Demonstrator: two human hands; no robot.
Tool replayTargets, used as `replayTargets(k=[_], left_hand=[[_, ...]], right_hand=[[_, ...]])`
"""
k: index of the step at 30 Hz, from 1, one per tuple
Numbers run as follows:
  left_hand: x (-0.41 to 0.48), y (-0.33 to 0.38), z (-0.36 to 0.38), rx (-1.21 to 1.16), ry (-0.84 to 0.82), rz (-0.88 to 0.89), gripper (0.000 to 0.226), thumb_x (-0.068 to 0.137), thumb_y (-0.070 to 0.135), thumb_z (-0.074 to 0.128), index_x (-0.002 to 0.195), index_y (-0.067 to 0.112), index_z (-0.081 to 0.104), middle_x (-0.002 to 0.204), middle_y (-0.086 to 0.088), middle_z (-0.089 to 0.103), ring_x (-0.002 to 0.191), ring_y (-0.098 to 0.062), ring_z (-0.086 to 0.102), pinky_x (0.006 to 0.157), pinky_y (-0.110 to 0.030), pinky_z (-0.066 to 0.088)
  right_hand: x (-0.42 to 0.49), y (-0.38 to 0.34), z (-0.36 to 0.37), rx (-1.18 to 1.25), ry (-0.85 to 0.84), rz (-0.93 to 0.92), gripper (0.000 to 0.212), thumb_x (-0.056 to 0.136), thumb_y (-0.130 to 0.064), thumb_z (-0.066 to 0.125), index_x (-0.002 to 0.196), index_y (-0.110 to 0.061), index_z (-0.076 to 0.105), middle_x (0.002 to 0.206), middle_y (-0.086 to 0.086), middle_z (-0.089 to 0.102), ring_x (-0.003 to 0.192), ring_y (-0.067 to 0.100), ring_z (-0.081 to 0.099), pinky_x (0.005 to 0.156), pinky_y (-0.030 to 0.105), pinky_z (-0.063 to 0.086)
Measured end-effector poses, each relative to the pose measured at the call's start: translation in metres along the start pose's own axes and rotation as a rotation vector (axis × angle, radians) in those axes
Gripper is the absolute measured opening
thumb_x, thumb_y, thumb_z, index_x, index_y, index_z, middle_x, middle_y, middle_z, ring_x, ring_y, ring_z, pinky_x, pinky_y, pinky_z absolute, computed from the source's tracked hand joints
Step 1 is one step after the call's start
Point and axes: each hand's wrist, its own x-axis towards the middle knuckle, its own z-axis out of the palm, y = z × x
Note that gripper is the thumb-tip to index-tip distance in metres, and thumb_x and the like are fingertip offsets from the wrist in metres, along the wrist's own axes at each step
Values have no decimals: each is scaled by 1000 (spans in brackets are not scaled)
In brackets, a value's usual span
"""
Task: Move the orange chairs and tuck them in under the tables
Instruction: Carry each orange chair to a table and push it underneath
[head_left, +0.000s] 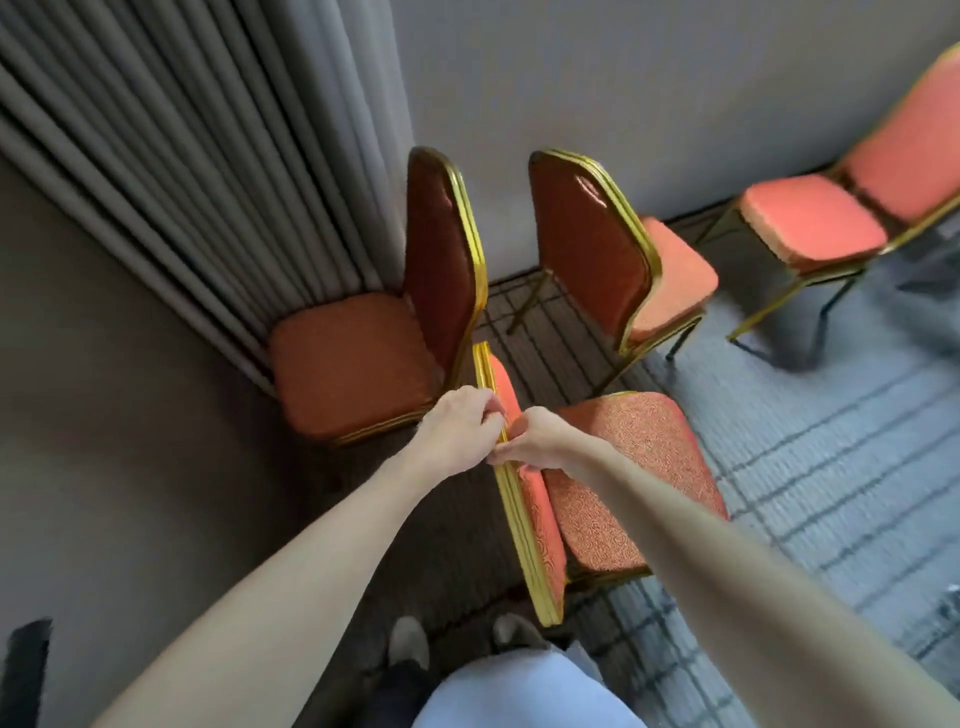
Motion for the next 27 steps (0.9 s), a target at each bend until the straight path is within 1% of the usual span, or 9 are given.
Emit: replayTargets(k=[5, 9, 13, 15, 17, 19, 21, 25, 27], left_hand=[[12, -23, -10, 227, -17, 268, 33, 99, 38, 51, 127, 21, 59, 126, 1, 61, 115, -15, 56, 92, -38, 55], [34, -22, -14, 360, -70, 473, 40, 100, 45, 46, 131, 23, 59, 135, -2, 55, 127, -18, 46, 103, -37, 47], [67, 2, -13, 434, -139, 673, 37, 101, 47, 39, 118, 26, 65, 120, 1, 62, 115, -18, 50, 98, -36, 44], [84, 25, -11, 484, -127, 759, 37, 101, 49, 36, 109, 28, 66, 105, 3, 63, 104, -17, 52, 94, -36, 42], [104, 50, -11, 529, -154, 830, 37, 100, 48, 35, 103, 30, 67, 97, 5, 61, 97, -16, 51, 91, -35, 41], [121, 76, -13, 482, -242, 866, 38, 100, 45, 33, 97, 28, 67, 90, 7, 57, 92, -15, 50, 84, -35, 43], [135, 103, -13, 432, -305, 906, 42, 97, 45, 28, 90, 26, 65, 84, 8, 54, 86, -14, 49, 79, -37, 45], [154, 150, -4, 322, -413, 921, 49, 88, 47, 19, 80, 18, 57, 77, 3, 59, 78, -17, 52, 74, -40, 41], [160, 175, 4, 265, -489, 904, 43, 93, 46, 24, 81, 17, 53, 76, 1, 58, 76, -22, 54, 70, -41, 42]], right_hand=[[-7, -1, 25, 73, -2, 103, 35, 78, -32, 79, 103, -14, 63, 100, 3, 64, 91, 18, 62, 63, 26, 44], [-6, -4, 10, 4, -58, 130, 24, 74, -25, 81, 88, -15, 64, 87, 0, 63, 77, 14, 60, 60, 25, 44], [-11, 5, -33, 36, -190, 146, 23, 77, -18, 82, 90, -16, 63, 86, -2, 68, 80, 12, 67, 56, 15, 47], [-13, 16, -56, 46, -244, 157, 27, 78, -20, 83, 97, -12, 66, 90, 0, 74, 84, 12, 70, 63, 14, 50], [-9, 25, -84, 36, -296, 153, 44, 72, -31, 88, 105, -7, 70, 98, 5, 76, 98, 21, 71, 85, 26, 55], [-10, 32, -111, 17, -328, 178, 68, 63, -38, 92, 116, -3, 67, 107, 13, 74, 106, 29, 69, 98, 40, 54], [-18, 43, -137, 45, -318, 214, 78, 65, -32, 93, 128, -2, 59, 106, 11, 74, 96, 24, 70, 92, 33, 56], [-44, 63, -172, 173, -214, 267, 77, 70, -21, 91, 134, -7, 49, 107, 7, 74, 98, 19, 68, 88, 28, 56], [-58, 79, -184, 218, -141, 289, 57, 71, -23, 89, 119, -9, 60, 100, 1, 74, 97, 16, 67, 82, 24, 53]])
